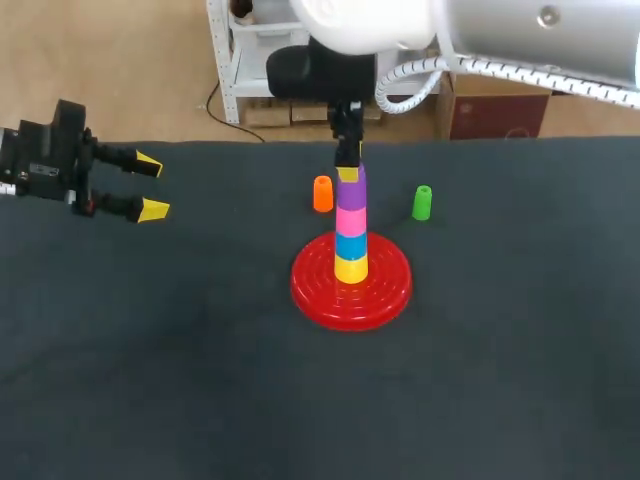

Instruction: Pick up and stack the cylinders on the red base in this order: pink,purple,orange,green

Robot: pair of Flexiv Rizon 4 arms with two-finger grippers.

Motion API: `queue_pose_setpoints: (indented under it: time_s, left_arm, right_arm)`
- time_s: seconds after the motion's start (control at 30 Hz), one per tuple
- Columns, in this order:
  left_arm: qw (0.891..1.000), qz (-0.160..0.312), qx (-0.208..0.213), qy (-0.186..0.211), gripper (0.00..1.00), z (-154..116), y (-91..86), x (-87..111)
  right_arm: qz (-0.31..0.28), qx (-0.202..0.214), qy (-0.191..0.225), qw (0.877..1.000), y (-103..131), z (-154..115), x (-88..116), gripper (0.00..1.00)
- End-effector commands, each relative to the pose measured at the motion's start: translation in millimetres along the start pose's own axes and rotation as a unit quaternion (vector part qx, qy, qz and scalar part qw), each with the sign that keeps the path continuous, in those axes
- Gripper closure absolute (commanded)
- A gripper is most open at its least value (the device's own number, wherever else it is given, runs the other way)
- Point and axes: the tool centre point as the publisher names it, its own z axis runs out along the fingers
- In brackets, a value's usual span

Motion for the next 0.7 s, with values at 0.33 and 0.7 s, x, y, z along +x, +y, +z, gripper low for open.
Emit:
queue_pose_setpoints:
  time_s: [0.33, 0.7]
  left_arm:
    - [1.000, 0.002, -0.002, -0.002, 0.00, -0.4, -1.5, 1.5]
    - [1.000, 0.002, -0.002, -0.002, 0.00, -0.4, -1.5, 1.5]
  right_arm:
    - [0.002, 0.008, 0.018, 1.000, -6.6, 5.1, -1.1, 1.00]
    - [0.013, 0.015, 0.032, 0.999, -4.5, 8.5, 2.9, 1.00]
